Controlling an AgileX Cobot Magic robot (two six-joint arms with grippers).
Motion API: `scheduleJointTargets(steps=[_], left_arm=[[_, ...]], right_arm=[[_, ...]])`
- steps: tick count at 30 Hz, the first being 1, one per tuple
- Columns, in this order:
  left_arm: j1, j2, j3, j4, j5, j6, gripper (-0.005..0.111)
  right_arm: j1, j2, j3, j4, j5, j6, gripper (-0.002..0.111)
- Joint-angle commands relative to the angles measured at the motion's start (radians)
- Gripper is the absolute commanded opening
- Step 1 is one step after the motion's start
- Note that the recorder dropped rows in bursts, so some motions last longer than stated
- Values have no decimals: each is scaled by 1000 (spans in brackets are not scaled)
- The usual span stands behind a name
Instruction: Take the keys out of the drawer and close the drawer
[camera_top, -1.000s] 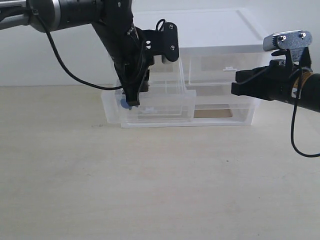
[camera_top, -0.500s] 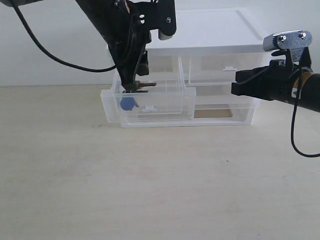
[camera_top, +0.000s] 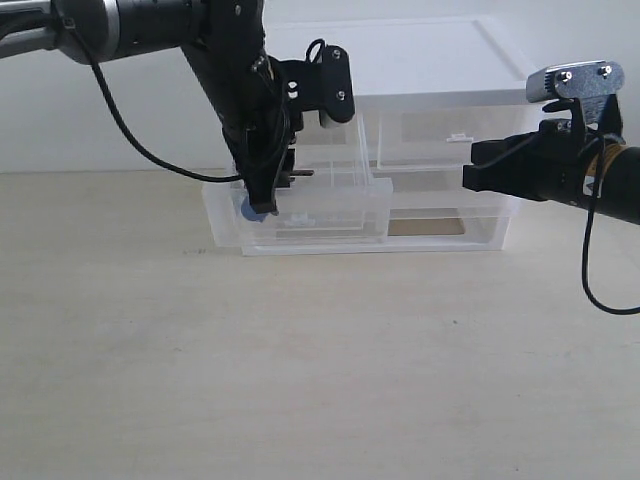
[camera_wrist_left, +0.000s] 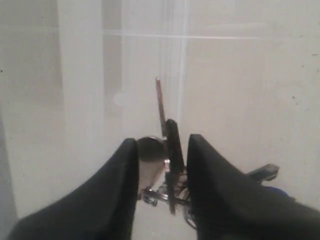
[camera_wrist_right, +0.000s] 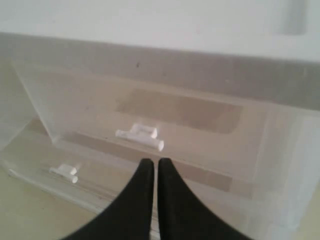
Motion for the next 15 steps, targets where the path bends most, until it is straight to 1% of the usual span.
scheduleJointTargets(steps=[1, 7, 13, 15], left_arm=[[2, 38, 4, 33, -69, 21, 6], [-13, 40, 4, -92, -158, 134, 4], [-60, 40, 4, -92, -209, 153, 4], [-67, 36, 3, -87, -233, 127, 4]], right_arm=[[1, -2, -4, -2, 0, 1, 1], [1, -2, -4, -2, 0, 1, 1], [1, -2, -4, -2, 0, 1, 1], [1, -2, -4, -2, 0, 1, 1]])
